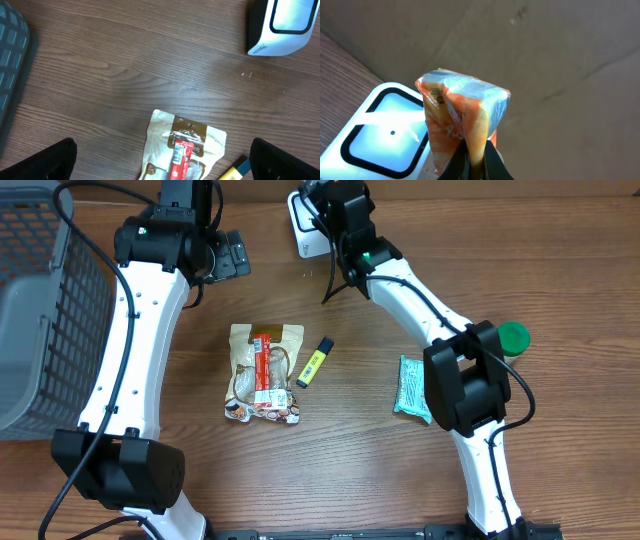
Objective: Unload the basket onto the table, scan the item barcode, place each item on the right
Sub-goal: 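Hold the orange pack in front of the scanner window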
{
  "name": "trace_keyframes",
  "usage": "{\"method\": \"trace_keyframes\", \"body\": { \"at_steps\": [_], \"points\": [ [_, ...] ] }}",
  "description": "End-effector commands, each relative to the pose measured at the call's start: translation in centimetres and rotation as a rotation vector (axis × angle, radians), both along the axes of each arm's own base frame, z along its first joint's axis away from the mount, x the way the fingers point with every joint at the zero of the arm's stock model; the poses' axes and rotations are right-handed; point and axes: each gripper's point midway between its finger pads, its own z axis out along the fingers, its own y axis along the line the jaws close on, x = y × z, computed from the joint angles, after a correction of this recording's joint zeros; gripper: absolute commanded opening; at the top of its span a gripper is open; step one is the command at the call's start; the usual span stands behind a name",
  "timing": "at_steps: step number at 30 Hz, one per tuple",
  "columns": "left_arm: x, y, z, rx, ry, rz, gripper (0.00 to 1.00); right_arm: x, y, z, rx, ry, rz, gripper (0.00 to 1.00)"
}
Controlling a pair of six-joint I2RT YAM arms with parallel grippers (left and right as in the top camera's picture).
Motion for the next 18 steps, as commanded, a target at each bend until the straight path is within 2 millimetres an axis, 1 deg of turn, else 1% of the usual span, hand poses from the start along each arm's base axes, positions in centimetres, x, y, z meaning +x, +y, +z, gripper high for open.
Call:
{"method": "trace_keyframes", "body": {
  "at_steps": [1, 4, 6, 10, 11, 12, 13, 18],
  "points": [
    [-0.1, 0.0, 1.9, 0.006, -0.046, -0.012, 1.00, 0.1, 0.9, -0.9, -0.083, -0.017, 0.034, 0.04],
    [-0.1, 0.0, 1.9, 0.006, -0.047, -0.012, 1.00, -0.1, 1.4, -1.3, -0.092, -0.015, 0.045, 0.04],
    [-0.1, 0.0, 1.9, 0.006, -0.046, -0.012, 1.00, -0.2, 1.9, -1.8, -0.140, -0.014, 0.067, 0.04],
    [-0.1, 0.0, 1.9, 0.006, -0.046, -0.012, 1.00, -0.5, 2.9, -3.4, -0.312, -0.019, 0.136, 0.04],
    [-0.1, 0.0, 1.9, 0.006, -0.047, -0.012, 1.00, -0.5, 3.2, -4.1, -0.366, -0.019, 0.159, 0.04],
    [-0.1, 0.0, 1.9, 0.006, -0.046, -0.012, 1.00, -0.6, 3.3, -4.2, -0.400, -0.022, 0.174, 0.04],
    [-0.1, 0.0, 1.9, 0.006, -0.046, -0.012, 1.00, -0.7, 3.5, -4.6, -0.418, -0.019, 0.184, 0.04],
    [-0.1, 0.0, 1.9, 0.006, -0.046, -0.012, 1.00, -0.8, 3.9, -4.9, -0.418, -0.018, 0.189, 0.04]
  ]
}}
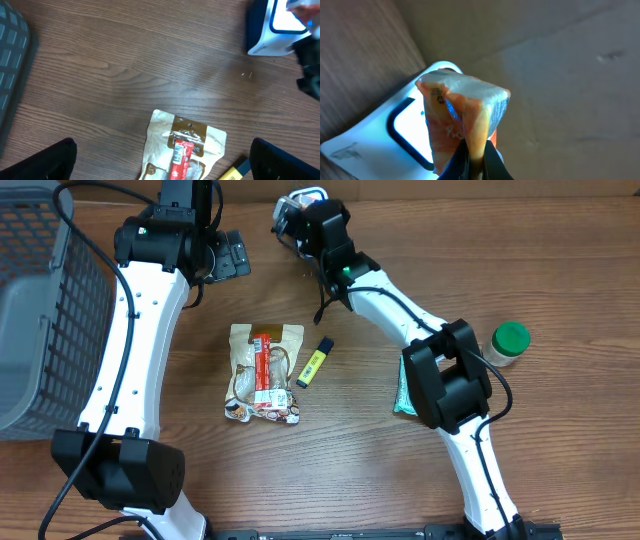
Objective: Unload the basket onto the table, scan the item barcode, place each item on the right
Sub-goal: 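Hold the orange pack in front of the scanner window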
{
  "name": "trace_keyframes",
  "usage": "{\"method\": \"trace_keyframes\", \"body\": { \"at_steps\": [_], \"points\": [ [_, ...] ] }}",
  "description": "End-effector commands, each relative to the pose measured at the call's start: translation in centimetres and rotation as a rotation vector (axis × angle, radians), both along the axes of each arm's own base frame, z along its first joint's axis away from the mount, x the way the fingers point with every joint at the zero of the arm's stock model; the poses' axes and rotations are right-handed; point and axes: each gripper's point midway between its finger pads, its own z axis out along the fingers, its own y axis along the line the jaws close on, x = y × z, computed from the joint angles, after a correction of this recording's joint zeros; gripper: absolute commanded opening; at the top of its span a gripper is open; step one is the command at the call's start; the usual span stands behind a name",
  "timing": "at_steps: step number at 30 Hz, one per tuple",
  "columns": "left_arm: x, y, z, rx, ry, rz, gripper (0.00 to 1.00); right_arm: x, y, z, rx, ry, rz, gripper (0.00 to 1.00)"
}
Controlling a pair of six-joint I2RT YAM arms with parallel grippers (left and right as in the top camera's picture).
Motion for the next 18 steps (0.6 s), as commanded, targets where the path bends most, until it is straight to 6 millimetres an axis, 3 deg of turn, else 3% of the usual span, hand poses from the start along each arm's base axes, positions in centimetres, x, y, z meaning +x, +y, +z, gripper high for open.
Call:
{"method": "trace_keyframes", "body": {
  "at_steps": [1, 11, 18],
  "points": [
    [-0.1, 0.0, 1.9, 0.006, -0.046, -0.012, 1.00, 0.1, 0.1, 0.0, -0.044, -0.017, 0.009, 0.04],
    [-0.1, 0.0, 1.9, 0.006, -0.046, -0.012, 1.00, 0.2, -0.2, 0.3, -0.004, -0.015, -0.027, 0.04],
    [-0.1, 0.0, 1.9, 0.006, -0.046, -0.012, 1.00, 0.8, -2.2, 1.8, 0.106, -0.070, -0.192, 0.04]
  ]
}}
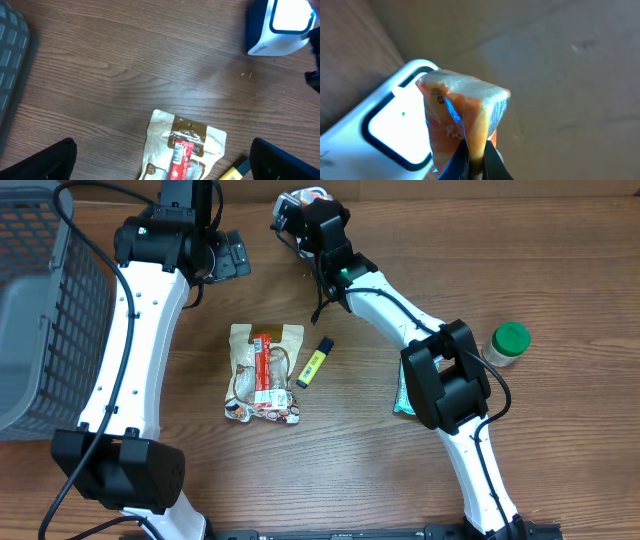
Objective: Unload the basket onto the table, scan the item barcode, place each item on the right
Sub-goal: 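Hold the orange pack in front of the scanner window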
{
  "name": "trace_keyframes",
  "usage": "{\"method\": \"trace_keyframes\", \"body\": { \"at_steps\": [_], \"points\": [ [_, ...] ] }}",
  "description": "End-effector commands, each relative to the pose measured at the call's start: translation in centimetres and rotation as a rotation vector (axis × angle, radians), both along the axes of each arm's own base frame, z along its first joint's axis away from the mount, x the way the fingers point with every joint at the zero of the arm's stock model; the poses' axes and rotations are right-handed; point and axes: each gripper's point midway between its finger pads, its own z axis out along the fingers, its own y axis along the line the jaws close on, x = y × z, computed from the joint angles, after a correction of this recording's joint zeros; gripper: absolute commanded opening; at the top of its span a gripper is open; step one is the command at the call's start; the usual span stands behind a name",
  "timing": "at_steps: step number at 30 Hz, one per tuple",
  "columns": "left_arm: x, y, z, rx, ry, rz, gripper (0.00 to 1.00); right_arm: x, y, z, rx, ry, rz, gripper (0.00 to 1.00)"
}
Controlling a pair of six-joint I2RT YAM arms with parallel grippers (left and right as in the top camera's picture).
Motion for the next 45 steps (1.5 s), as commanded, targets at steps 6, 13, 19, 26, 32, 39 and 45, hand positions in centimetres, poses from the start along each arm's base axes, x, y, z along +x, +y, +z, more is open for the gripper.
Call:
{"method": "trace_keyframes", "body": {
  "at_steps": [6, 13, 19, 26, 32, 39, 45],
  "points": [
    [-0.1, 0.0, 1.9, 0.006, -0.046, -0.012, 1.00, -0.3, -1.0, -0.5, 0.094, 0.026, -0.110, 0.04],
    [-0.1, 0.0, 1.9, 0.006, -0.046, -0.012, 1.00, -0.3, -1.1, -0.9, 0.263, 0.043, -0.172, 0.04],
    [-0.1, 0.0, 1.9, 0.006, -0.046, -0.012, 1.00, -0.3, -1.1, -1.1, 0.309, 0.046, -0.191, 0.04],
    [-0.1, 0.0, 1.9, 0.006, -0.046, -0.012, 1.00, -0.2, -1.7, -2.1, 0.289, 0.044, -0.227, 0.04],
    [-0.1, 0.0, 1.9, 0.006, -0.046, -0.012, 1.00, -0.2, -2.3, -4.2, 0.256, 0.060, -0.263, 0.04],
    [-0.1, 0.0, 1.9, 0.006, -0.046, -0.012, 1.00, 0.3, -2.7, -3.1, 0.279, 0.003, -0.286, 0.04],
    [-0.1, 0.0, 1.9, 0.006, -0.046, -0.012, 1.00, 0.8, -2.8, -0.9, 0.330, -0.090, -0.306, 0.04]
  ]
}}
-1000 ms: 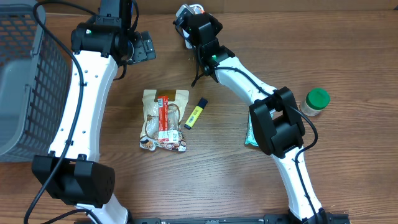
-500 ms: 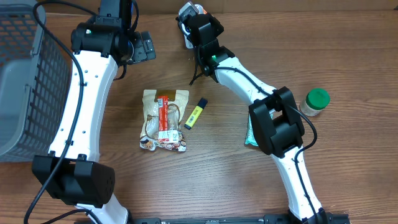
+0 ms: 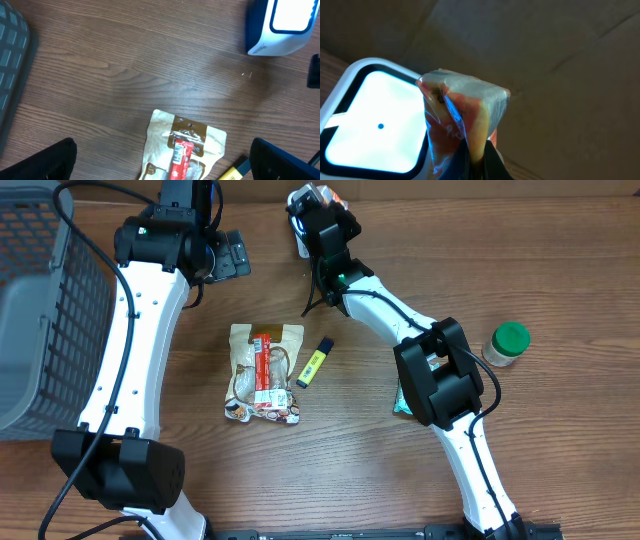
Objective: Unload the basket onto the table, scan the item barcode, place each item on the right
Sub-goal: 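Hold the orange pack in front of the scanner window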
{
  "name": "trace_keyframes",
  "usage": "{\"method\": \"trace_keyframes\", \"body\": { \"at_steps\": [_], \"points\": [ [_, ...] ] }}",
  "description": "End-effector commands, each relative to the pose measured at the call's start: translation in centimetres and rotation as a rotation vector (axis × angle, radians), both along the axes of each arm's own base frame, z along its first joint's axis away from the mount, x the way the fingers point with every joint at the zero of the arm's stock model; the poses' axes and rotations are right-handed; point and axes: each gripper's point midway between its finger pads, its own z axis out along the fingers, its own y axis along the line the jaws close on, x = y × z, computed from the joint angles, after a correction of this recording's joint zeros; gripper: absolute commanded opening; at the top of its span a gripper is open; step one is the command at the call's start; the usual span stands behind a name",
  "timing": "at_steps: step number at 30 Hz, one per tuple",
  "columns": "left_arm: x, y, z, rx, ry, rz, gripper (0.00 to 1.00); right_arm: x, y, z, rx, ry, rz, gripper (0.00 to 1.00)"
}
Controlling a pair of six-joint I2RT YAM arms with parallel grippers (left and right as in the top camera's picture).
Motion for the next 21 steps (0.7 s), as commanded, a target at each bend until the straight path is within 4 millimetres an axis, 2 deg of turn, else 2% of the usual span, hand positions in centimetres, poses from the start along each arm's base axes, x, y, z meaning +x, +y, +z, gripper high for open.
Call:
{"method": "trace_keyframes", "body": {
  "at_steps": [1, 8, 13, 16, 21],
  "points": [
    [-0.1, 0.0, 1.9, 0.006, -0.046, -0.012, 1.00, -0.1, 0.1, 0.2, 0.006, -0.016, -0.020, 0.04],
    [-0.1, 0.0, 1.9, 0.006, -0.047, -0.012, 1.00, -0.4, 2.6, -1.3, 0.024, 0.053, 0.125, 0.04],
    [-0.1, 0.0, 1.9, 0.006, -0.047, -0.012, 1.00, -0.4, 2.1, -1.1, 0.043, 0.046, 0.087, 0.04],
    [-0.1, 0.0, 1.9, 0.006, -0.047, -0.012, 1.00, -0.6, 1.4, 1.2, 0.083, 0.004, 0.025, 0.04],
    [-0.1, 0.0, 1.9, 0.006, -0.047, -0.012, 1.00, -1.7, 0.8, 9.5, 0.343, -0.101, -0.019, 0.04]
  ]
}}
